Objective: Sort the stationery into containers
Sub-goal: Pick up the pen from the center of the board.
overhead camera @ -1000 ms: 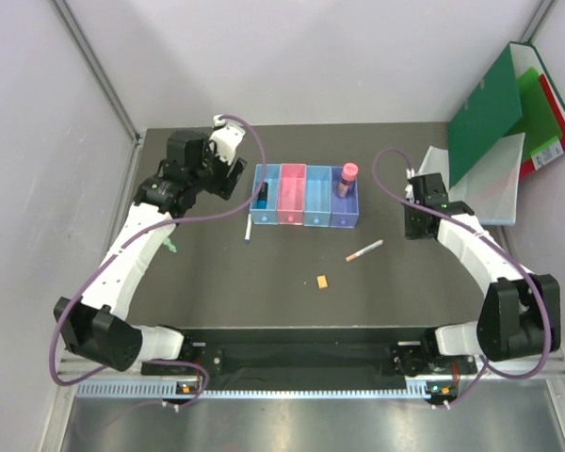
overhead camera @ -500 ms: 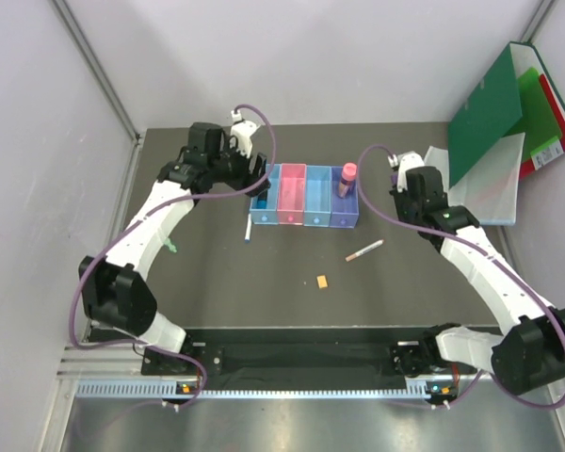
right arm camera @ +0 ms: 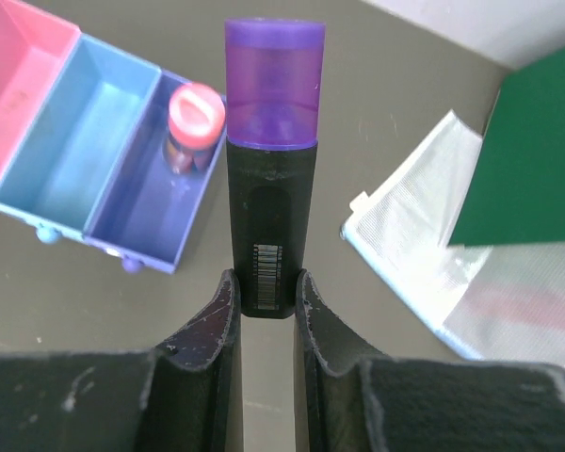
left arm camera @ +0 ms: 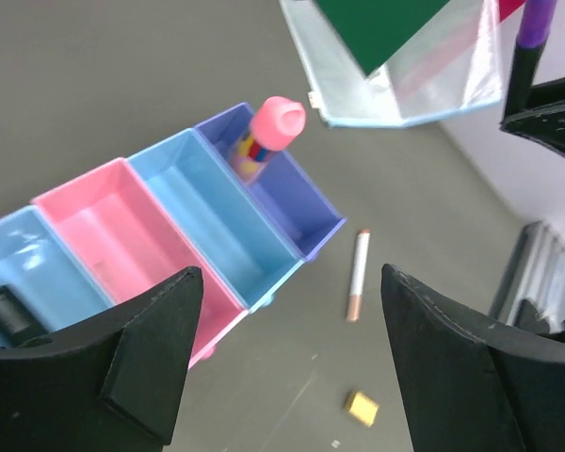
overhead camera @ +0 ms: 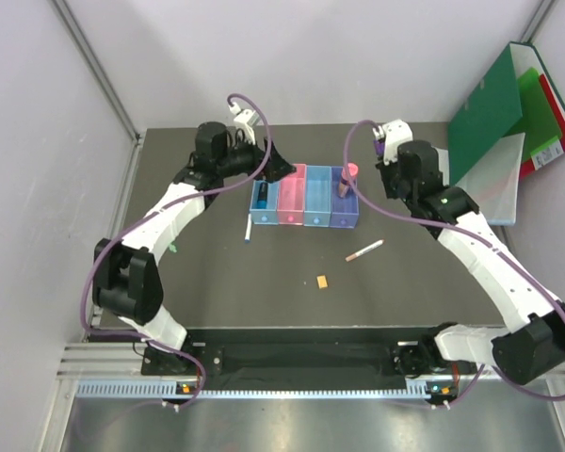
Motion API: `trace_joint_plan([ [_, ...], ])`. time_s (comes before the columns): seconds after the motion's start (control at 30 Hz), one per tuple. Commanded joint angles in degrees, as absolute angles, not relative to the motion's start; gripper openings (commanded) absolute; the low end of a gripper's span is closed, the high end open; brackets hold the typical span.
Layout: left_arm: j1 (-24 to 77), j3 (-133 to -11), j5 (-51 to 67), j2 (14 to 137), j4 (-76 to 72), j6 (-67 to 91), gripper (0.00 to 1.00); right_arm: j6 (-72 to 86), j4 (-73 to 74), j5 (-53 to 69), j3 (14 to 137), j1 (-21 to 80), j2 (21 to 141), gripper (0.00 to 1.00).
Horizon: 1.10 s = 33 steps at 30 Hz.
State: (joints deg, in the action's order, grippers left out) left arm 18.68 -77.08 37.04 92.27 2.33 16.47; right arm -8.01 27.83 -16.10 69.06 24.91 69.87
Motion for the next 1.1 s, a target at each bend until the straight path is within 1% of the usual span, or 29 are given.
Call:
trace_joint_plan([
  [0.0, 20.6, -72.9, 40.0, 92.4, -16.7, 26.3, 0.81, -9.7, 24.3, -17.0, 73.9, 27.2, 71.5, 0.00],
  [0.1, 22.7, -75.2, 39.2, 94.3, -18.2, 26.3, 0.82, -10.5, 23.9, -17.4, 75.1, 28.9, 72.4, 0.00],
  [0.23, 25.2, -75.0, 37.6, 96.0, -26.5, 28.7, 0.81, -11.8, 23.6, -17.5, 76.4, 32.2, 73.2, 0.00],
  [0.33, 26.5, -78.3, 37.1, 98.3, -26.5, 28.8, 0.81, -12.2, 23.7, -17.6, 76.6, 34.0, 73.7, 0.00],
  [0.53, 27.8, -81.1, 36.0, 101.1, -27.8, 29.4, 0.81, -13.0, 22.9, -17.7, 76.7, 36.9, 74.7, 0.00],
  [1.07, 29.6, -82.4, 37.8, 101.3, -29.0, 32.1, 0.80, -13.4, 20.6, -17.9, 76.3, 38.0, 76.7, 0.00],
])
